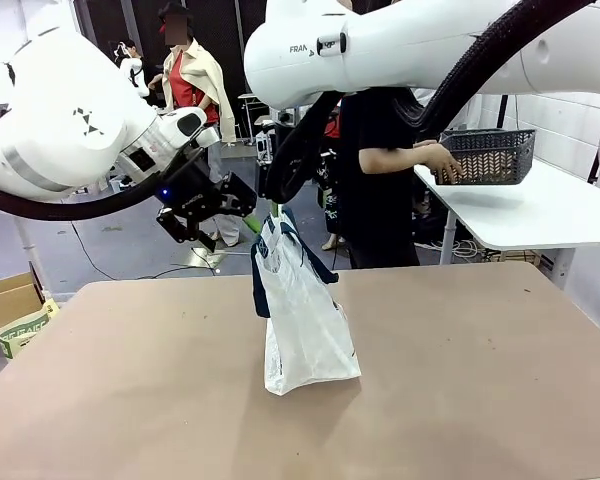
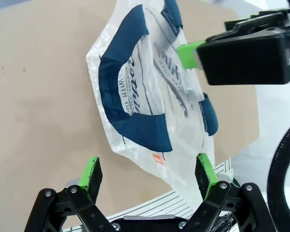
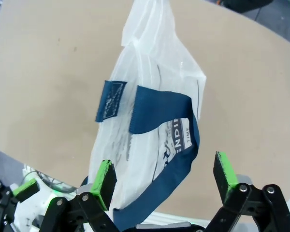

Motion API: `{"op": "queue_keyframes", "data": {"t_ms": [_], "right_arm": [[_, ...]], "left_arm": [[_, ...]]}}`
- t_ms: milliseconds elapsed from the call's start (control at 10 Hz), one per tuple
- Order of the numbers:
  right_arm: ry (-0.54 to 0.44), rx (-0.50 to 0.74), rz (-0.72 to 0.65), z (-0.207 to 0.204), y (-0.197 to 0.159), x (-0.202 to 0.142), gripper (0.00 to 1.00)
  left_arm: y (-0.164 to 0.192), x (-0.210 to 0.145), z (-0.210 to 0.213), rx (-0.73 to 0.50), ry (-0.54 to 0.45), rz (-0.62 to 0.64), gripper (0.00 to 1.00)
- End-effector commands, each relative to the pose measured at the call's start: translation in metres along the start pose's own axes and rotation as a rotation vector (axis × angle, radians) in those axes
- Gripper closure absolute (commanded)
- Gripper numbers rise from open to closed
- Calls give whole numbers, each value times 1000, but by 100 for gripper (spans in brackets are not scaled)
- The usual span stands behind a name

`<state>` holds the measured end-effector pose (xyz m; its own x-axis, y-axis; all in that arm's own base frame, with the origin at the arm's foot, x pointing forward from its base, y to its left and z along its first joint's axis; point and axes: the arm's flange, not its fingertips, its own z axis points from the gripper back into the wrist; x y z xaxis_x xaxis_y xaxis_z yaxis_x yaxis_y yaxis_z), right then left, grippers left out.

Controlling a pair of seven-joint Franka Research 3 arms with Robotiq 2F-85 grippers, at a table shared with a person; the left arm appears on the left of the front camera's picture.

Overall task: Transfer purchased items from the store into the shopping bag.
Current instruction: Open the Reusable shopping bag in the center of the table.

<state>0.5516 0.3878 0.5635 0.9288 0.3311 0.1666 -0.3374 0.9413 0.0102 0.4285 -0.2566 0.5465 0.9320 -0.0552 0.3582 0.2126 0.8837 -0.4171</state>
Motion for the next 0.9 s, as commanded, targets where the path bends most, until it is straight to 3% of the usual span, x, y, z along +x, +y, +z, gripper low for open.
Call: {"op": "queue_keyframes", "data": {"t_ms": [0, 800], "right_arm": [[8, 7, -35, -9, -4, -1, 0], [108, 13, -35, -43, -12, 1, 0]], "left_arm": [[-4, 6, -10, -27, 8, 7, 0], [7, 24, -58, -12, 57, 27, 0]]}}
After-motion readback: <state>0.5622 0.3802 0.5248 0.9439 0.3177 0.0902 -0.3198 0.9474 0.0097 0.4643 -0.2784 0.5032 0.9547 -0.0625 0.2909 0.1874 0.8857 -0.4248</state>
